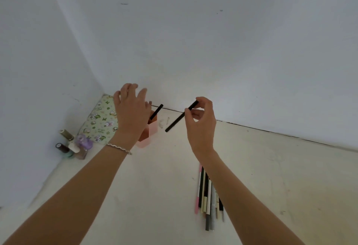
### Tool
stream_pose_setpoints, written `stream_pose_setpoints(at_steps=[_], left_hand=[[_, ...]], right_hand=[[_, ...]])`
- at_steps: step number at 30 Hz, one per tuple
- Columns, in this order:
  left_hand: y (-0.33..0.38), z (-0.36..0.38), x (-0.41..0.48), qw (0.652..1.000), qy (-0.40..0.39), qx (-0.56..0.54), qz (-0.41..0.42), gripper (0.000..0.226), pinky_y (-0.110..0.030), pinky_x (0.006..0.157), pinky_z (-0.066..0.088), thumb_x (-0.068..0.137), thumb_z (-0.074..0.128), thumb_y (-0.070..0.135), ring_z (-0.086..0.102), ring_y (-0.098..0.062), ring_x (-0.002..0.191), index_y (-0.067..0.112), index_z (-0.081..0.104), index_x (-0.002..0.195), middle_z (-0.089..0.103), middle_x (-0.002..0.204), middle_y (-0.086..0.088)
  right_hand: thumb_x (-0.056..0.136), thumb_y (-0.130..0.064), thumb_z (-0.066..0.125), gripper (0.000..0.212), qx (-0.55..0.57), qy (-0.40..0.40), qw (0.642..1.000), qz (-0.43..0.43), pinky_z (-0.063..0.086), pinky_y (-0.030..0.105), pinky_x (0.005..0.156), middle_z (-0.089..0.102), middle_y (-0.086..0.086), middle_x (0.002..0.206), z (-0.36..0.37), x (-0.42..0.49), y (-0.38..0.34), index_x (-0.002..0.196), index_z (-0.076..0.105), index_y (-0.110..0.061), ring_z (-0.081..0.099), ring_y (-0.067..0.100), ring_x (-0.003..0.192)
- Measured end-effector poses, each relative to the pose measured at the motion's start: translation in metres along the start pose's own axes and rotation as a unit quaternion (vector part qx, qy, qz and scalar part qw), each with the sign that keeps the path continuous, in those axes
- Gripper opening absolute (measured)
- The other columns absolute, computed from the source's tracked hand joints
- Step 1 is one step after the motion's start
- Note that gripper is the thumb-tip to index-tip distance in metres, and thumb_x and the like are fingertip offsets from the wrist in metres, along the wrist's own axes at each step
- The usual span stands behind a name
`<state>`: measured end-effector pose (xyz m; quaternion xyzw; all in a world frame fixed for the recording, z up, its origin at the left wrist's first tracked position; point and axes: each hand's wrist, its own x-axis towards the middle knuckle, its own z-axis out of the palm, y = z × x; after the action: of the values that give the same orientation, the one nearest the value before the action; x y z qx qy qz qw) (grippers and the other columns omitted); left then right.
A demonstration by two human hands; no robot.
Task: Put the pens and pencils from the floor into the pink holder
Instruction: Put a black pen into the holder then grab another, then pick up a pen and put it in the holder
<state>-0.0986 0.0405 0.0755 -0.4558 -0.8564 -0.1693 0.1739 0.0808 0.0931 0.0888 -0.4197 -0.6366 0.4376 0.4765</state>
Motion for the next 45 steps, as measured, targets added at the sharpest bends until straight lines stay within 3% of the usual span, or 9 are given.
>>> stream_pose_setpoints(at_steps=[5, 11, 15, 17, 20, 24, 32, 40, 45], left_hand=[[-0.011, -0.032, 0.006, 0.988, 0.094, -0.114, -0.046, 0.046, -0.041, 0.100, 0.034, 0.078, 0.056, 0.003, 0.047, -0.027, 0.124, 0.016, 0.063, 0.121, 0.061, 0.123, -0.005], [-0.013, -0.044, -0.016, 0.973, 0.097, -0.202, -0.062, 0.042, -0.032, 0.096, 0.037, 0.078, 0.059, -0.001, 0.054, -0.025, 0.113, 0.013, 0.064, 0.117, 0.065, 0.114, -0.002], [0.011, -0.034, -0.048, 0.958, 0.052, -0.259, -0.108, 0.024, -0.034, 0.077, 0.050, 0.078, 0.060, 0.000, 0.056, -0.019, 0.088, 0.015, 0.062, 0.096, 0.062, 0.096, 0.002], [0.032, -0.021, -0.070, 0.953, -0.070, -0.268, -0.124, 0.019, -0.029, 0.071, 0.052, 0.083, 0.059, 0.003, 0.057, -0.014, 0.083, 0.018, 0.061, 0.095, 0.060, 0.094, 0.004], [0.073, 0.006, -0.106, 0.907, -0.307, -0.254, -0.134, 0.017, -0.029, 0.083, 0.052, 0.087, 0.058, 0.013, 0.062, -0.015, 0.093, 0.020, 0.064, 0.101, 0.066, 0.102, 0.003], [0.119, 0.035, -0.142, 0.854, -0.437, -0.236, -0.155, 0.023, -0.029, 0.089, 0.048, 0.090, 0.056, 0.020, 0.061, -0.022, 0.107, 0.015, 0.062, 0.112, 0.065, 0.115, -0.002], [0.152, 0.052, -0.157, 0.887, -0.425, -0.135, -0.115, 0.018, -0.031, 0.070, 0.049, 0.095, 0.055, 0.030, 0.065, -0.024, 0.093, 0.013, 0.058, 0.098, 0.065, 0.102, -0.004], [0.160, 0.050, -0.149, 0.872, -0.443, -0.138, -0.154, 0.013, -0.027, 0.060, 0.042, 0.093, 0.059, 0.024, 0.056, -0.020, 0.071, 0.012, 0.060, 0.088, 0.066, 0.089, -0.004], [0.142, 0.035, -0.116, 0.887, -0.335, -0.238, -0.212, 0.013, -0.026, 0.057, 0.042, 0.092, 0.063, 0.025, 0.060, -0.015, 0.067, 0.012, 0.063, 0.095, 0.062, 0.079, 0.002]], right_hand=[[0.093, -0.010, 0.061, 0.033, -0.007, -0.034, 0.998, -0.060, 0.051, 0.015, 0.079, 0.058, -0.004, 0.110, 0.046, 0.012, 0.002, 0.117, 0.049, -0.027, 0.062, 0.005, 0.089], [0.095, -0.006, 0.056, 0.024, -0.193, -0.165, 0.958, -0.129, 0.054, 0.040, 0.080, 0.059, 0.007, 0.117, 0.076, 0.004, 0.037, 0.118, 0.059, -0.009, 0.064, 0.025, 0.093], [0.090, 0.001, 0.054, 0.036, -0.212, -0.111, 0.953, -0.186, 0.049, 0.032, 0.091, 0.062, 0.008, 0.118, 0.065, 0.000, 0.041, 0.124, 0.062, -0.007, 0.057, 0.024, 0.107], [0.090, 0.002, 0.051, 0.036, -0.184, -0.061, 0.969, -0.156, 0.051, 0.029, 0.086, 0.061, 0.005, 0.116, 0.047, 0.008, 0.038, 0.123, 0.062, -0.009, 0.060, 0.020, 0.104], [0.089, 0.002, 0.048, 0.036, -0.167, -0.025, 0.979, -0.116, 0.049, 0.020, 0.078, 0.062, -0.004, 0.111, 0.009, 0.018, 0.036, 0.117, 0.062, -0.016, 0.060, 0.006, 0.097], [0.085, 0.004, 0.049, 0.032, -0.177, -0.012, 0.982, -0.066, 0.045, 0.017, 0.074, 0.064, -0.010, 0.097, -0.046, 0.021, 0.042, 0.105, 0.065, -0.016, 0.058, 0.002, 0.086], [0.084, 0.004, 0.052, 0.028, -0.218, -0.012, 0.976, -0.005, 0.043, 0.017, 0.074, 0.063, -0.013, 0.090, -0.109, 0.004, 0.069, 0.095, 0.068, -0.016, 0.054, 0.002, 0.075], [0.089, -0.003, 0.050, 0.023, -0.224, -0.041, 0.966, 0.122, 0.044, 0.020, 0.061, 0.063, -0.013, 0.085, -0.133, -0.010, 0.097, 0.093, 0.067, -0.019, 0.054, 0.007, 0.061], [0.084, -0.004, 0.050, 0.014, -0.334, -0.190, 0.875, 0.295, 0.042, 0.022, 0.057, 0.058, 0.005, 0.072, -0.145, -0.015, 0.112, 0.080, 0.064, -0.003, 0.055, 0.020, 0.063]])
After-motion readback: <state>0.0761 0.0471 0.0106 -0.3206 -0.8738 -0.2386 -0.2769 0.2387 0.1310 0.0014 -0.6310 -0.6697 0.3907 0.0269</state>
